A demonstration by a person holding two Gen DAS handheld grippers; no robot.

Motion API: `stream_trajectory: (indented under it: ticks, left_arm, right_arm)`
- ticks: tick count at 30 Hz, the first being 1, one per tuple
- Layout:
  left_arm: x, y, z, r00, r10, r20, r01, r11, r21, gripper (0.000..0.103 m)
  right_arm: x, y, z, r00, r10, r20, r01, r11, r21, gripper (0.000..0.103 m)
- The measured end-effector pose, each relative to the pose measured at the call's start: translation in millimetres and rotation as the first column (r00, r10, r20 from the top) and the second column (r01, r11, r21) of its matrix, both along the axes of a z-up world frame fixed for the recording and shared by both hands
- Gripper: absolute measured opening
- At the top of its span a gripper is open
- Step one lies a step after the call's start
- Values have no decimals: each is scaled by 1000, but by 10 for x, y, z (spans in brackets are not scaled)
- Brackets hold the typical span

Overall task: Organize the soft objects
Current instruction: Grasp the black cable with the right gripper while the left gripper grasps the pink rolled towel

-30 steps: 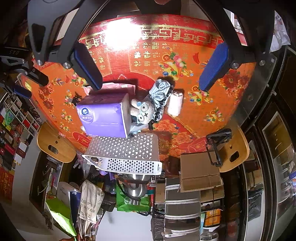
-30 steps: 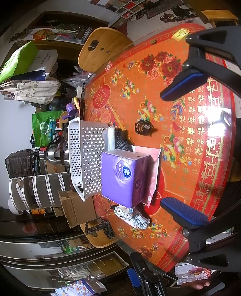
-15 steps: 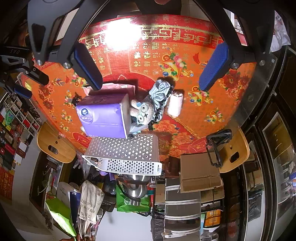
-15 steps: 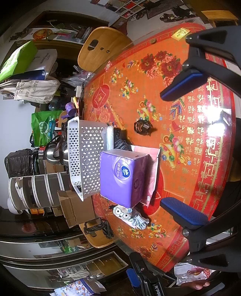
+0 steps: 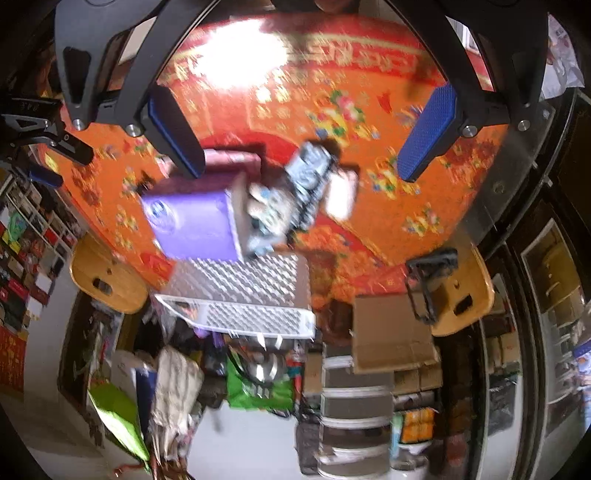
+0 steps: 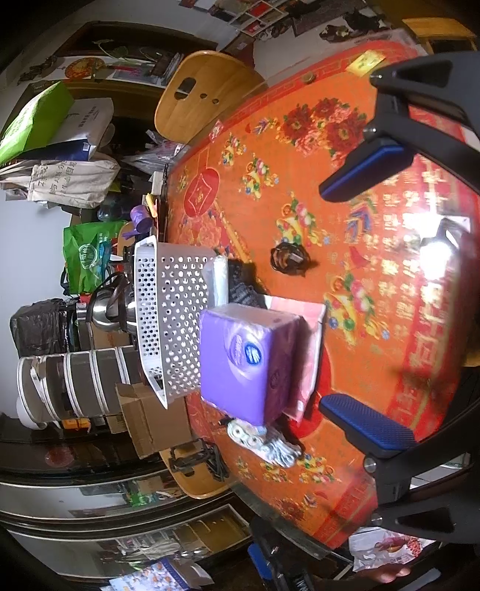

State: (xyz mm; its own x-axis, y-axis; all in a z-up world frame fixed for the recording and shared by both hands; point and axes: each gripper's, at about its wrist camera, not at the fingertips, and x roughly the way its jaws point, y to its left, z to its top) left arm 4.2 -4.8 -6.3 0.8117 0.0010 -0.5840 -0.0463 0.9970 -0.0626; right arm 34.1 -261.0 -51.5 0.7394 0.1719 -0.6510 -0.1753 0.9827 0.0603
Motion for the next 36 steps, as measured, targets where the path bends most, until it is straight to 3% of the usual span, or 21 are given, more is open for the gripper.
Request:
stream_trajectory:
  ticks: [4, 9, 12, 16, 23, 27, 32, 36]
  left_arm:
    - [148, 222, -100, 999, 32, 12, -31, 999, -25, 103]
    - [626, 673, -456, 990, 54, -132, -61, 997, -53, 103]
    - [823, 914, -613, 983, 35, -178, -57, 991, -119, 103]
    - [1008, 970, -776, 977, 16, -212, -37, 994, -98, 101]
    - [1313, 985, -994, 969, -2, -246, -24, 995, -101, 81]
    - [1485, 920, -1088, 963, -11, -270, -11, 997, -80, 69]
    - [1609, 874, -1183, 955, -30, -295, -2, 994, -107, 49]
    - [1682, 777, -1205, 952, -44, -302, 20, 997, -80, 42]
  right_arm:
    - [371, -235, -296, 994, -70, -82, 71, 997, 7, 103]
    - [709, -333, -556, 983, -77, -164, 80, 997, 14, 101]
    - [841, -307, -601, 984, -67, -167, 69, 998, 5, 91]
    - [960, -261, -663, 981, -26, -193, 33, 999, 33, 79]
    - [1085, -197, -735, 977, -7, -212, 12, 1000, 20, 60]
    - [1123, -179, -735, 979, 2, -204, 2, 1000, 17, 55]
    - [1108, -176, -752, 981, 4, -192, -3, 1000, 8, 50]
    - [1070, -157, -759, 983, 8, -182, -8, 1000, 0, 42]
